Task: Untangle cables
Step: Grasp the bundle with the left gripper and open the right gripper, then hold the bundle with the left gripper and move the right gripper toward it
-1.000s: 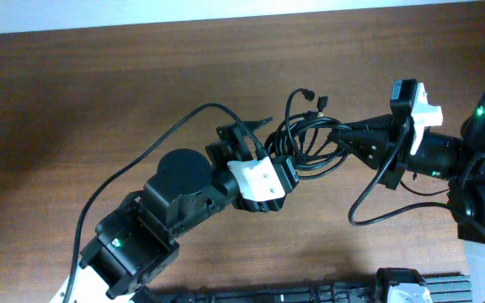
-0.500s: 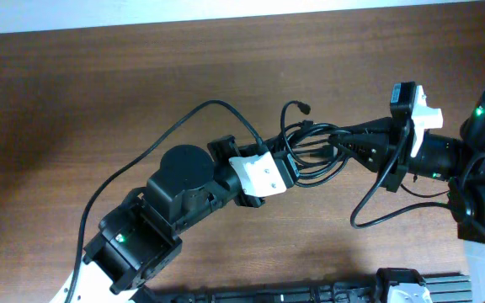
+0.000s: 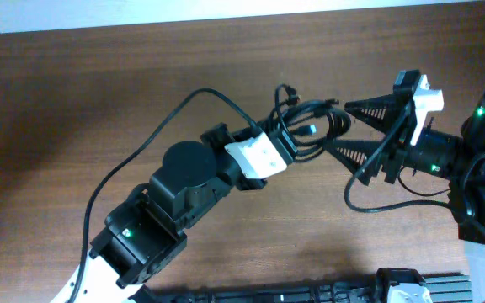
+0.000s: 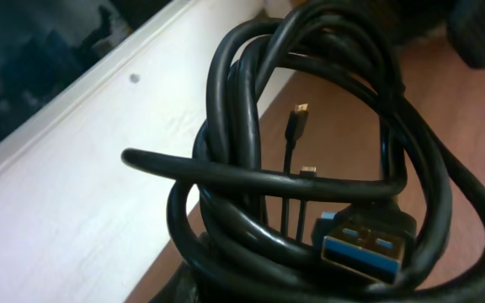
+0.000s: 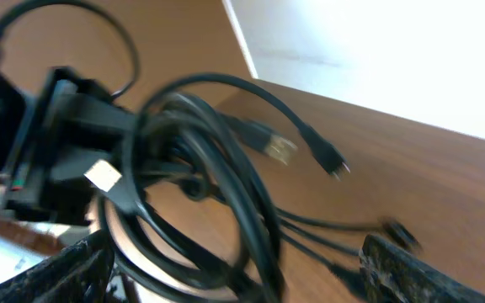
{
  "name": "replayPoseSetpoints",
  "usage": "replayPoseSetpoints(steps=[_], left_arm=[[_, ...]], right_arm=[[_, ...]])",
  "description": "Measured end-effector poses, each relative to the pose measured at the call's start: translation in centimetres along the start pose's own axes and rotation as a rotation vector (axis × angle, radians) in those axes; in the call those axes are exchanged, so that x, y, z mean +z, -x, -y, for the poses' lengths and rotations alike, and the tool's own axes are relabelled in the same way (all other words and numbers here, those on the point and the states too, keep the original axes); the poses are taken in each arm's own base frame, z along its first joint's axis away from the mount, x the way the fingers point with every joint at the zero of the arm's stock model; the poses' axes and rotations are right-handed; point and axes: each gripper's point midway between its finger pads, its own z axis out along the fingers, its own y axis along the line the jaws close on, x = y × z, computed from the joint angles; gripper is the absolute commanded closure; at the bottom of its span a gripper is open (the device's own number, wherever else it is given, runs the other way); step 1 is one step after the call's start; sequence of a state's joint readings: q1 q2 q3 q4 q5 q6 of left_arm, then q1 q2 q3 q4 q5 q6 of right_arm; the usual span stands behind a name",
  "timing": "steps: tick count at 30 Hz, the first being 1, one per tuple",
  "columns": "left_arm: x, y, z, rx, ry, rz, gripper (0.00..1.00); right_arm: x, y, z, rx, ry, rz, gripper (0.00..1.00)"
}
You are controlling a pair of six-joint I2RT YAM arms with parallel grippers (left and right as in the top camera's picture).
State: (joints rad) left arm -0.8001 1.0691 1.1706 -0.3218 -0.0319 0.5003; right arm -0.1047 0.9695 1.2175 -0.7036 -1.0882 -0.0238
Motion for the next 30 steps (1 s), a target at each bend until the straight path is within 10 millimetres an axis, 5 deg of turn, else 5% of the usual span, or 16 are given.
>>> replayPoseSetpoints(steps=[7,30], left_arm=[[-0.1,-1.5,-3.2,-0.197,0.093,-0.031,1.0],[-0.5,1.6,1.8,-0.251,-0.225,0.115,1.0]], right_arm=[[-0.1,-0.2,2.1,0.118,-0.126,0.001,0.09],[-0.8,-0.2,5.1,0.238,-0.302,0.027,0.1]])
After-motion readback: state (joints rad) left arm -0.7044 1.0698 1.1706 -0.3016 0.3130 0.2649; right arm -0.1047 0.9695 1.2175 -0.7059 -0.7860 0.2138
